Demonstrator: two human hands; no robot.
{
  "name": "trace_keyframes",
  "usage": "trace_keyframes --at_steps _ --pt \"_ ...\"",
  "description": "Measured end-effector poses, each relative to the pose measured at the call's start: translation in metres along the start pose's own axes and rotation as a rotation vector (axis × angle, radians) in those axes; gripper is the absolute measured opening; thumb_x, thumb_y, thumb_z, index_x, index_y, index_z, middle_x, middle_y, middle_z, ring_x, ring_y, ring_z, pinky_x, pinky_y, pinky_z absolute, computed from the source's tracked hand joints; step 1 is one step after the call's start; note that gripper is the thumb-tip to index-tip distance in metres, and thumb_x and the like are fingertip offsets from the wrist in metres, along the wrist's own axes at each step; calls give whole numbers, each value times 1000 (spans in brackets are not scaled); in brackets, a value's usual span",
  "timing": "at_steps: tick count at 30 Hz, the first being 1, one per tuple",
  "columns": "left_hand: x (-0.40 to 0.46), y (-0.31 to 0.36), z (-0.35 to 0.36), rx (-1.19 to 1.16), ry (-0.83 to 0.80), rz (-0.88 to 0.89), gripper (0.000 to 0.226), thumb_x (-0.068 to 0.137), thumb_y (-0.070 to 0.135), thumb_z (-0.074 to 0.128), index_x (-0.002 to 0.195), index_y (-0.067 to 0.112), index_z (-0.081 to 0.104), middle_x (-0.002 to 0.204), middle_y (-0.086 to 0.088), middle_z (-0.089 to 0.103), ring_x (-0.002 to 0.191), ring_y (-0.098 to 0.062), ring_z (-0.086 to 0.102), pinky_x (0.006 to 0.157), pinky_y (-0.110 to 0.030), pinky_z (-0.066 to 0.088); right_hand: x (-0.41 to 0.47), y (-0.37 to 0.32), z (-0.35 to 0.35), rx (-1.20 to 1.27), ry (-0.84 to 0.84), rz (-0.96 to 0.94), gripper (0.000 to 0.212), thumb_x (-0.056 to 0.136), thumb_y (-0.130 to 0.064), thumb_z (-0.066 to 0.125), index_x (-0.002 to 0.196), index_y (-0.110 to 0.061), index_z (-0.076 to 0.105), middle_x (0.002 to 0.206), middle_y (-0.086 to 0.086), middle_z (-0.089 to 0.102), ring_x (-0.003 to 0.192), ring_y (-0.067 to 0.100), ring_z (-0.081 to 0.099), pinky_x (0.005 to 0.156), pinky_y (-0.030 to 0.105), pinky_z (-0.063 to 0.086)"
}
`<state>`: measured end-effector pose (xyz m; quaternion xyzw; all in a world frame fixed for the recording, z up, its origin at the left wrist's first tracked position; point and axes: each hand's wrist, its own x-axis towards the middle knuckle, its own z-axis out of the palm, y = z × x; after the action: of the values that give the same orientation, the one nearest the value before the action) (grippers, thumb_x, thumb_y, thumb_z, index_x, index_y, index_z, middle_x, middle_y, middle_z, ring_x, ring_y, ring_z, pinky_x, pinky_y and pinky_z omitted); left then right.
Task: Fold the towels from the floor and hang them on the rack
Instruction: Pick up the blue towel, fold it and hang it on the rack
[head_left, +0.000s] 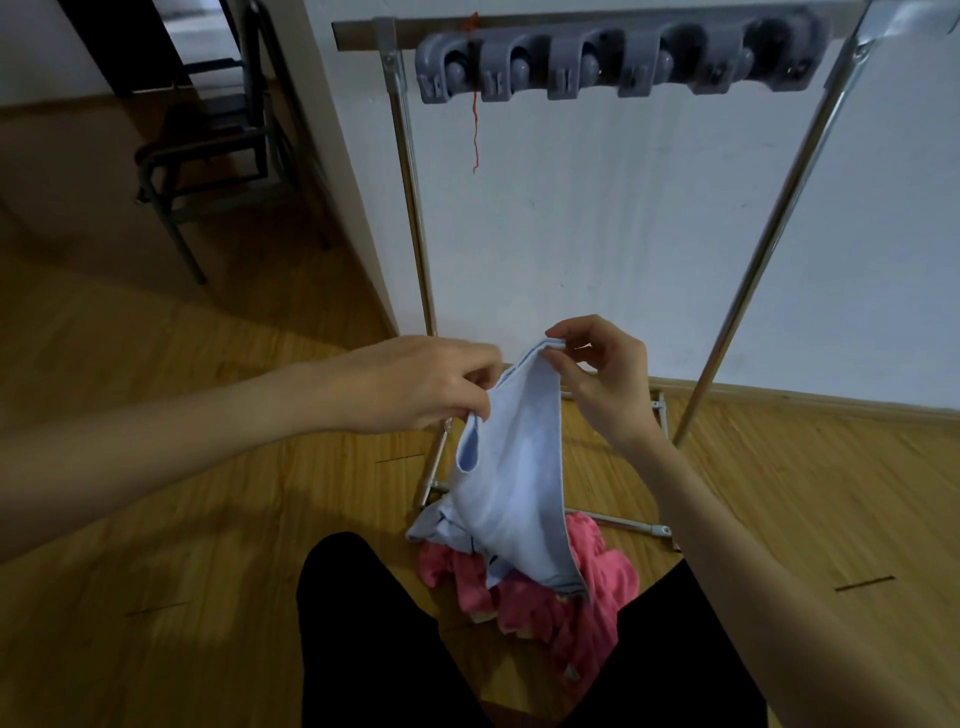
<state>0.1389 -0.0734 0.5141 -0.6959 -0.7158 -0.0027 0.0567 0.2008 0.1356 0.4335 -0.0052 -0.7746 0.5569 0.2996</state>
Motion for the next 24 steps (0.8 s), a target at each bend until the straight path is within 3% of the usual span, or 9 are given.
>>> trace_keyframes --at_steps 3,7,9,11,14,20,24 --pt "1 0 4 52 7 39 11 78 10 75 88 13 75 108 -4 65 81 -15 59 54 -24 49 -2 0 -1 -7 -19 7 17 80 4 68 88 -11 67 84 -9 67 73 4 62 69 18 50" --pt "2 -2 8 19 15 21 12 81 12 72 93 13 73 94 -2 68 78 -16 63 56 -29 54 -6 1 -2 -45 -16 10 13 81 -1 68 83 -13 65 81 -9 66 71 12 59 57 19 44" --pt "3 -4 9 13 66 -60 15 90 20 58 95 14 71 90 -1 66 78 -15 61 57 -27 52 -7 0 -3 -29 -35 19 11 83 0 66 84 -11 64 79 -7 65 71 16 58 55 22 45" --pt "5 -6 10 3 105 -132 30 93 28 43 96 14 69 88 -1 64 78 -15 58 59 -26 50 -7 -3 -4 10 -54 23 10 83 3 65 84 -7 64 77 -2 64 69 19 58 56 31 48" --pt "11 -5 14 -21 176 -200 35 94 31 39 96 13 68 85 -1 62 78 -14 55 61 -25 46 -6 -5 -8 95 -60 58 10 82 5 67 83 -5 66 75 3 66 67 19 60 60 39 51" --pt "24 0 27 -65 279 -319 36 94 35 42 88 12 69 77 -1 59 73 -12 50 66 -15 27 -10 -7 -17 290 -75 184 9 81 9 67 85 2 68 75 14 68 68 23 65 66 35 57" --pt "32 4 34 -137 315 -387 43 91 42 40 88 11 71 77 -1 63 74 -12 52 65 -18 36 -14 -8 -21 336 -104 181 8 81 9 67 88 4 68 79 13 71 71 20 67 67 30 57"
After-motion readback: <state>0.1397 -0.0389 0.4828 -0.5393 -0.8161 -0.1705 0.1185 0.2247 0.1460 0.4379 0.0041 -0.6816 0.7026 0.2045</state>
